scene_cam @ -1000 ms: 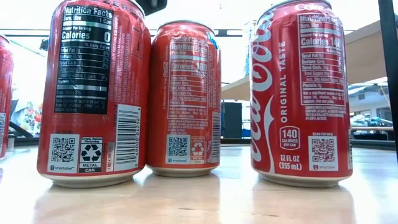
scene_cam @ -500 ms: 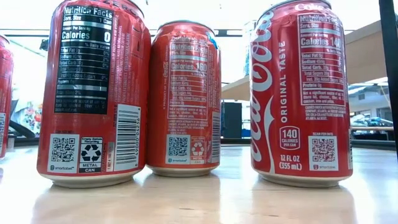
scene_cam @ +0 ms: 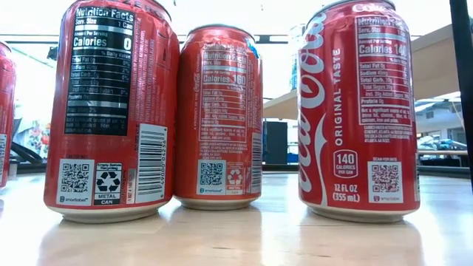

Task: Place canned beverage on shelf
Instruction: Put the top right red soda can on the shelf

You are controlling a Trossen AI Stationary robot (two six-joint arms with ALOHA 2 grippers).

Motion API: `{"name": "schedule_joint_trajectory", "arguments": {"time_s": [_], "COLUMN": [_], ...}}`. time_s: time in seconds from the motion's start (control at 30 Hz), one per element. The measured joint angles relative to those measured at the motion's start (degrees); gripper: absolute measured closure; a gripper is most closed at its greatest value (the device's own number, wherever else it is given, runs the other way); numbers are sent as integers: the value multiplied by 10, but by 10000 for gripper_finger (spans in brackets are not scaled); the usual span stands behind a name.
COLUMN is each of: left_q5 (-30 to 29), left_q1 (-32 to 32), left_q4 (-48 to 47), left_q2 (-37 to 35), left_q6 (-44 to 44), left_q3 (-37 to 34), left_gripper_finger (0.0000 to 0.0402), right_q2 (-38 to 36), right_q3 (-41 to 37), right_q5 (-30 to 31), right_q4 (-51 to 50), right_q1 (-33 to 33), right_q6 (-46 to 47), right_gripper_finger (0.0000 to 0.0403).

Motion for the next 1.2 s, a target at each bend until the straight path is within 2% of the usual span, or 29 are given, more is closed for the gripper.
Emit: {"name": "schedule_joint_trajectory", "arguments": {"time_s": [0.23, 0.77, 0.9, 1.2], "left_q5": [-5, -31, -32, -62], "left_q1": [-2, -1, -1, 0], "left_q4": [-20, -31, -32, -40], "left_q2": [0, 1, 1, 1], "left_q6": [-20, -19, -19, -17], "left_q3": [-1, -1, -1, -1], "left_gripper_finger": [86, 86, 86, 86], "right_q2": [43, 59, 59, 59], "right_q3": [0, 1, 1, 1], "right_q5": [-62, -63, -62, -131], "right_q4": [-49, -111, -149, -189], "right_q1": [18, 45, 33, -20], "right_q6": [-37, -247, -255, -279], "right_gripper_finger": [54, 54, 54, 54]}}
